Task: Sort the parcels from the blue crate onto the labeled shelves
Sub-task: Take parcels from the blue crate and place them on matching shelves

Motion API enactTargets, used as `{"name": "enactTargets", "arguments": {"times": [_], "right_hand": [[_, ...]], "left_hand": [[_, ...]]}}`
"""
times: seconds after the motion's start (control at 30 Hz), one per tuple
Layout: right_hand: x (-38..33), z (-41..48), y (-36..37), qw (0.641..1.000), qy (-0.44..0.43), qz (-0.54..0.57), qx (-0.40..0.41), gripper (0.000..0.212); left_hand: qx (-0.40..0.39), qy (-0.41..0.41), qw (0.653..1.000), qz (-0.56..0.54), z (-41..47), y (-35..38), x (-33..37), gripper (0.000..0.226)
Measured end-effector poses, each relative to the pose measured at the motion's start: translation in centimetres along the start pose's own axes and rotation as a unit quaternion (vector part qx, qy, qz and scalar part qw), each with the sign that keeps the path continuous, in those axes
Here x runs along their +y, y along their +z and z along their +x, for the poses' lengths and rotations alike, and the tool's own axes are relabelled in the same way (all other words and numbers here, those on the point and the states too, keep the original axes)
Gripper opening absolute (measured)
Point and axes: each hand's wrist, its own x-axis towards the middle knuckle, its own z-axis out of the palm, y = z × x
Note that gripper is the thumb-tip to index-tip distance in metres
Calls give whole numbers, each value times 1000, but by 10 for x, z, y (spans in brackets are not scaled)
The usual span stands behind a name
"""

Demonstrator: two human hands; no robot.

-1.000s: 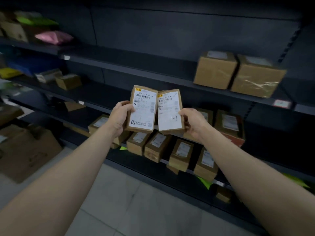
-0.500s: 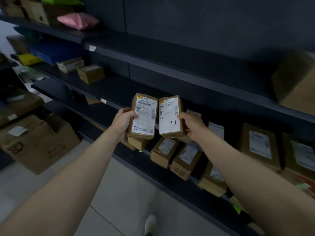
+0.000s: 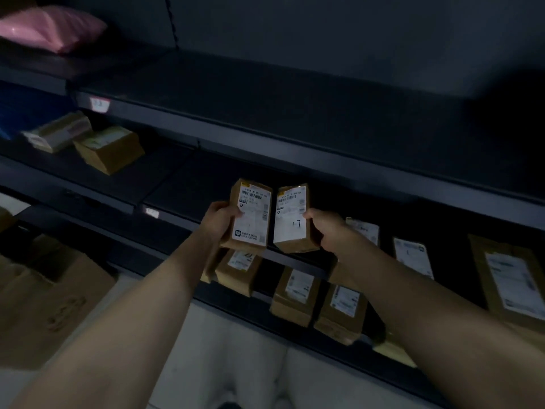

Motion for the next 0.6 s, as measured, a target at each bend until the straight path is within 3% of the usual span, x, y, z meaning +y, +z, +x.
{"name": "enactTargets", "arguments": {"times": [0.2,0.5,0.6], "right_hand": [[11,16,22,995,70,51,43,32],[27,20,42,983,103,127,87,34],[34,22,40,984,85,111,107,31]], "left_hand": [[-102,-53,993,41,55,-3,-5,47],[-171,-93,977,92,99,-7,-19,20],[-157,-108,974,118,108,-6,-21,28]]}}
